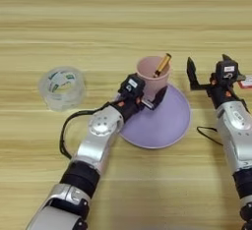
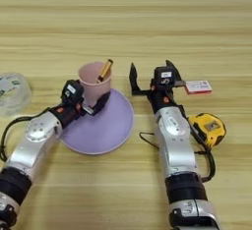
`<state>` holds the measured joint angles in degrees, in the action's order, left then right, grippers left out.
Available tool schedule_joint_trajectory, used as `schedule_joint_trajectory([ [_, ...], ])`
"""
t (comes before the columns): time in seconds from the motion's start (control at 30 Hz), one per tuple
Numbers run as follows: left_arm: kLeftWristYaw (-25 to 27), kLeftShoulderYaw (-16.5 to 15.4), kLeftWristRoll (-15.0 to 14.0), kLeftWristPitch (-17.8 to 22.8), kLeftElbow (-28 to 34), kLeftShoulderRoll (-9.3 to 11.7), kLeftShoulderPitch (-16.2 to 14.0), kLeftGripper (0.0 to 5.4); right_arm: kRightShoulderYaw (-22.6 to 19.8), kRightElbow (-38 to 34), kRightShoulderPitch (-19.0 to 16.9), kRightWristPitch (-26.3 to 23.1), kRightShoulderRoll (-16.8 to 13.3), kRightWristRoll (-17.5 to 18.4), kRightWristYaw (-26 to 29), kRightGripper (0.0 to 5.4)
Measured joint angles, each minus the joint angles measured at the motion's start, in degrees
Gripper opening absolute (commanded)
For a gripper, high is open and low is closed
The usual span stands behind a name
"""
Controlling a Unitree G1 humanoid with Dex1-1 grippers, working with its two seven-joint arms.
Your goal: Move the objects on the table
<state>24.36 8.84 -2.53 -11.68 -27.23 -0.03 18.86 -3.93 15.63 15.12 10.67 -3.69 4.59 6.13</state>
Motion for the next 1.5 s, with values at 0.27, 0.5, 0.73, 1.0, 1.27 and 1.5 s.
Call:
schedule_joint_trajectory([
  [0.27,-1.35,-3.7,-0.44,0.18,0.66,1.6,2.92,4.15,-0.02,0.02,0.0,0.01,0.0,-0.02,0.0,5.4],
  [0.5,-3.02,-8.21,-1.56,-0.2,-4.23,4.24,6.29,4.15,-0.03,0.03,0.0,0.0,0.0,-0.01,0.01,5.4],
  [0.73,-8.37,-10.64,-0.6,-1.95,-9.7,5.98,9.6,4.15,-0.05,0.03,0.0,0.0,-0.02,-0.01,0.05,5.4],
  [1.0,-13.02,-10.72,0.53,-2.19,-13.55,6.13,9.99,4.15,-0.09,0.03,-0.01,-0.01,-0.04,0.0,0.11,5.4],
  [1.27,-13.08,-10.34,0.56,-2.18,-13.82,6.05,9.98,4.15,-0.01,-1.39,-0.8,-0.4,-0.03,0.0,0.09,5.4],
  [1.5,-12.7,-9.19,0.57,-2.18,-13.78,5.38,9.9,4.15,0.19,-2.51,-1.04,-1.41,0.05,-0.03,0.02,5.4],
])
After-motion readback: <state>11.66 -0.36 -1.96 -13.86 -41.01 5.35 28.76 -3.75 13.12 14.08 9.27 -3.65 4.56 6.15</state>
